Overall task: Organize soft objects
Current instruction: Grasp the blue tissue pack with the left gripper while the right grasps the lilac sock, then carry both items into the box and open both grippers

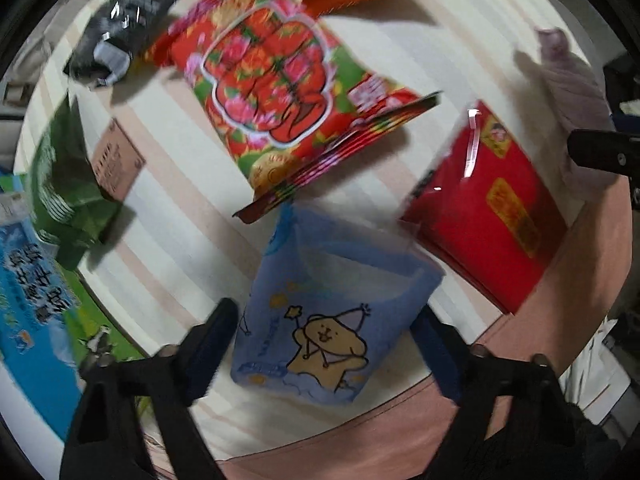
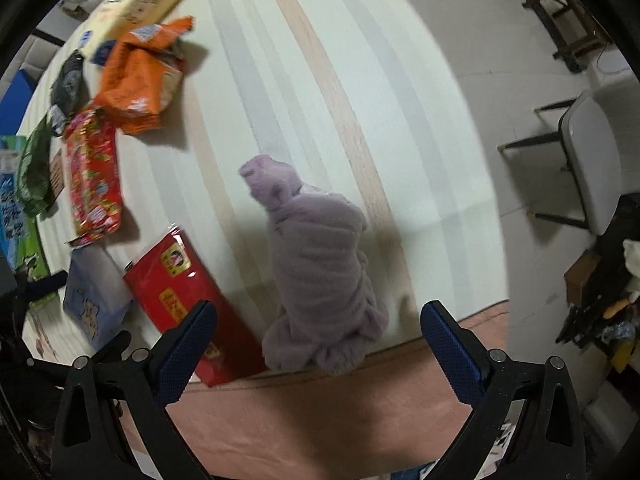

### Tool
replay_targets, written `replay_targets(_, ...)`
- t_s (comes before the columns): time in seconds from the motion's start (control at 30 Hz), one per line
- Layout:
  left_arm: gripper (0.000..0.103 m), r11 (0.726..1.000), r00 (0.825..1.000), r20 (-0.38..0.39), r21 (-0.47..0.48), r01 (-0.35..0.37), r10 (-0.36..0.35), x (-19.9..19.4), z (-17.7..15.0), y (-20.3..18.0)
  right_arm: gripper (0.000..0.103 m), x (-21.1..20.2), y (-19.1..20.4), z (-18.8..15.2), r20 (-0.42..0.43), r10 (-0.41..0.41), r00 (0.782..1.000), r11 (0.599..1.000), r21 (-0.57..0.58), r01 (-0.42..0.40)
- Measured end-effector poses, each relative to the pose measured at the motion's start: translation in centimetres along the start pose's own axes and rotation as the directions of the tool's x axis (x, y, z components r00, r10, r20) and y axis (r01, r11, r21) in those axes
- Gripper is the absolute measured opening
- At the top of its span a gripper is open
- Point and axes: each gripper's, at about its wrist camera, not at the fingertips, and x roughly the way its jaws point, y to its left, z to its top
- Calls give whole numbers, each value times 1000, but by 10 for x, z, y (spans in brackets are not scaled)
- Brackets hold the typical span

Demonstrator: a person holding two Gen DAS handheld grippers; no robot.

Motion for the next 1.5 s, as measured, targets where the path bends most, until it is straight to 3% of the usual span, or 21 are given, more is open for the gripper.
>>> replay_targets(0.1,70,999,1000,-1,-35,-7,7,6,-5,4,92,8,-2,1,-9,15,1000,1000,15,-15)
replay_targets(0.2,60,998,1000,9,-57,0,0,6,-12,6,73,13,-1,0,-18,20,1000,1000,18,-19)
replay_targets(0.27,55,997,1000,12,-77,4,-3,0,-21,13,48,17,-1,-2,-22,9,1000,1000,17,-8)
replay_targets(0.33,51,995,1000,18,-99,20,-18,-8,-29,21,38,16,0,-6,-9,2,1000,1000,21,-2)
replay_targets(0.5,45,977,996,48,-194,89,-81,-32,-72,43,35,3,3,-26,17,20,1000,1000,-2,-20)
replay_targets(0.63,44,943,984,131,-294,153,-119,-60,-112,59,35,-27,15,-53,49,64,997,997,-38,-62)
replay_targets(0.83,44,849,947,293,-460,261,-132,-133,-201,113,34,-92,70,-98,99,176,979,971,-178,-157)
replay_targets(0.93,44,790,918,382,-527,313,-109,-186,-251,153,34,-126,103,-103,108,234,966,946,-254,-201)
replay_targets(1.03,44,746,900,427,-572,340,-83,-227,-279,187,34,-157,164,-105,111,295,949,910,-336,-244)
replay_targets(1.1,44,730,899,436,-599,329,-47,-242,-299,218,34,-175,209,-109,113,328,938,882,-392,-261)
replay_targets(1.27,44,679,904,427,-665,311,4,-229,-315,298,34,-193,320,-101,112,343,933,848,-464,-256)
replay_targets(1.5,44,622,920,388,-709,331,-48,-152,-270,388,34,-154,450,-64,70,299,952,849,-476,-231)
